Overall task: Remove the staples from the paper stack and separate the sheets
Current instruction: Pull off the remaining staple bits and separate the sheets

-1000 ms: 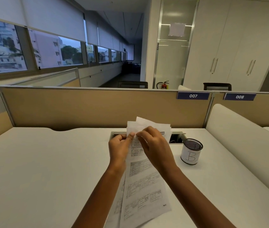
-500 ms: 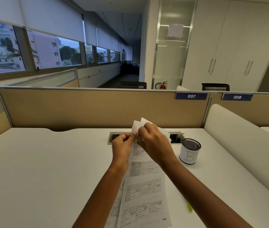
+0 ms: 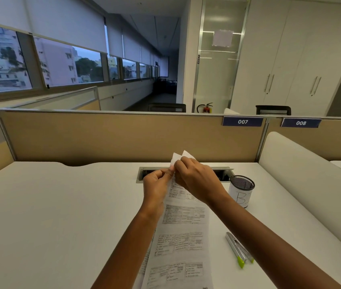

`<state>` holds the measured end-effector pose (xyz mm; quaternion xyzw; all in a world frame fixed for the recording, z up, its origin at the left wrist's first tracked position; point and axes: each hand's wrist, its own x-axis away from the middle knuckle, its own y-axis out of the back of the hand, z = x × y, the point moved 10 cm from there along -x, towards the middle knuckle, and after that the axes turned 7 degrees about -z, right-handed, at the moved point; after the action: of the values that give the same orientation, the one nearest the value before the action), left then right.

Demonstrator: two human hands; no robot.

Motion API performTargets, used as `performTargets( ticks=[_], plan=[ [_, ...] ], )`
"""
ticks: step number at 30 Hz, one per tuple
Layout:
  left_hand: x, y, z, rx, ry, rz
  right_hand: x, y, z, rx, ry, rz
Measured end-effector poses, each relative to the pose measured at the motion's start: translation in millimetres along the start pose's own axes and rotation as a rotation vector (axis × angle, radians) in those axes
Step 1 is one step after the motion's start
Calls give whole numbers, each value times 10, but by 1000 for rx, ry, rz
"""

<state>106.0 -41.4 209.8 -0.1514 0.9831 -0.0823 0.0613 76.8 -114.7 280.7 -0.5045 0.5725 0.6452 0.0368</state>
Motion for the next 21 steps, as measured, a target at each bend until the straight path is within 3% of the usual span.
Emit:
performTargets(
  ticks=[8,21],
  plan=[
    [-16,-21,100,69,107,90,6,-1,-30,-63,-27,-25],
    [-61,78,138,46,103,21,25,-73,-34,-94,-38,20]
  ],
)
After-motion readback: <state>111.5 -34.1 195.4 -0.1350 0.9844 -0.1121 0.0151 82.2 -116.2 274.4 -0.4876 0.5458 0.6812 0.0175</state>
